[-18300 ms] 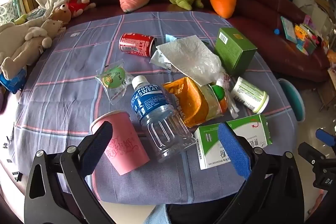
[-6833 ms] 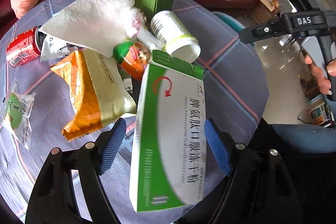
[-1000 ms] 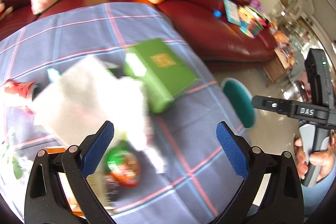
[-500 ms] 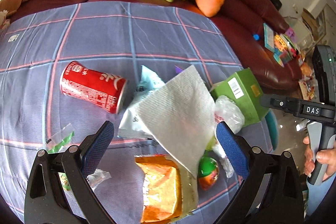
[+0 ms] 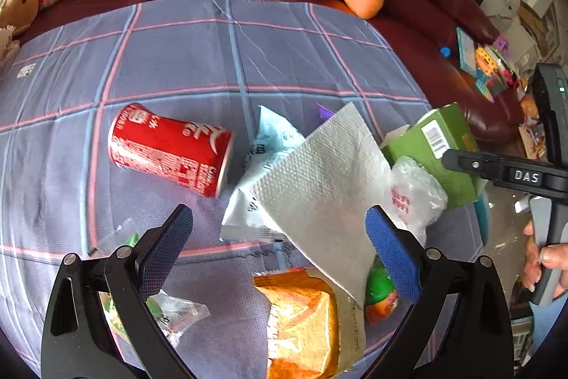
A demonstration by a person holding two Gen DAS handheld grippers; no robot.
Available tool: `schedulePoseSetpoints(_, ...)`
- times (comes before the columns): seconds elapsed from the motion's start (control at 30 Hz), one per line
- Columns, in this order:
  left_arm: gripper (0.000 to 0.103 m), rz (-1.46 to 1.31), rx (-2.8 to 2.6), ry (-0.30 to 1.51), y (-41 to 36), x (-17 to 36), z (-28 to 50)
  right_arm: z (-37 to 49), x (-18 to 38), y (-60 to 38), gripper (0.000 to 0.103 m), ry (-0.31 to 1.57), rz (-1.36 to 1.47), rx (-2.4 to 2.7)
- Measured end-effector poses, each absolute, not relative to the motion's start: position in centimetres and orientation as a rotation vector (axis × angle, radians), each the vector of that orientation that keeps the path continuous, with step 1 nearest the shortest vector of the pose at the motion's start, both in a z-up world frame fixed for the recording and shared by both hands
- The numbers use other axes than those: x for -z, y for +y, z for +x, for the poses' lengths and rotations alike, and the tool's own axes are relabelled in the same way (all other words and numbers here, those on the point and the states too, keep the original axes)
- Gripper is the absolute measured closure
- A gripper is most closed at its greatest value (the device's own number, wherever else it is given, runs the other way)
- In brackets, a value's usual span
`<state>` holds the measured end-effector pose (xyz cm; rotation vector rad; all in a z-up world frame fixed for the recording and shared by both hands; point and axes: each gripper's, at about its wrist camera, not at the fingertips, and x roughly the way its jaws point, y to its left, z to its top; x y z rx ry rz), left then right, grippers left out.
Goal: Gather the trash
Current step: 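Move both tools back to the table toward the soda can and green box, then grasp the red soda can with left tool while right tool grasps the green box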
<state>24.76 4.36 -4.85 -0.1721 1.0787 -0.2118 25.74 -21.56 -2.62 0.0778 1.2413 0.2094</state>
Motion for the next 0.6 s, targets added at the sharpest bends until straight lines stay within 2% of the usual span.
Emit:
schedulePoseSetpoints(0.23,0.005,-0.393,-0.018,1.115,10.0,6.1,27.0,25.5,0.9,-22.0,0.041,1.184,0.06,-0.193)
schedulePoseSetpoints(0.6,0.007,-0.483,-0.24,1.136,10.5,7.9,30.5,27.6,1.1,-20.6,0.041,1.192,0.023,-0.209)
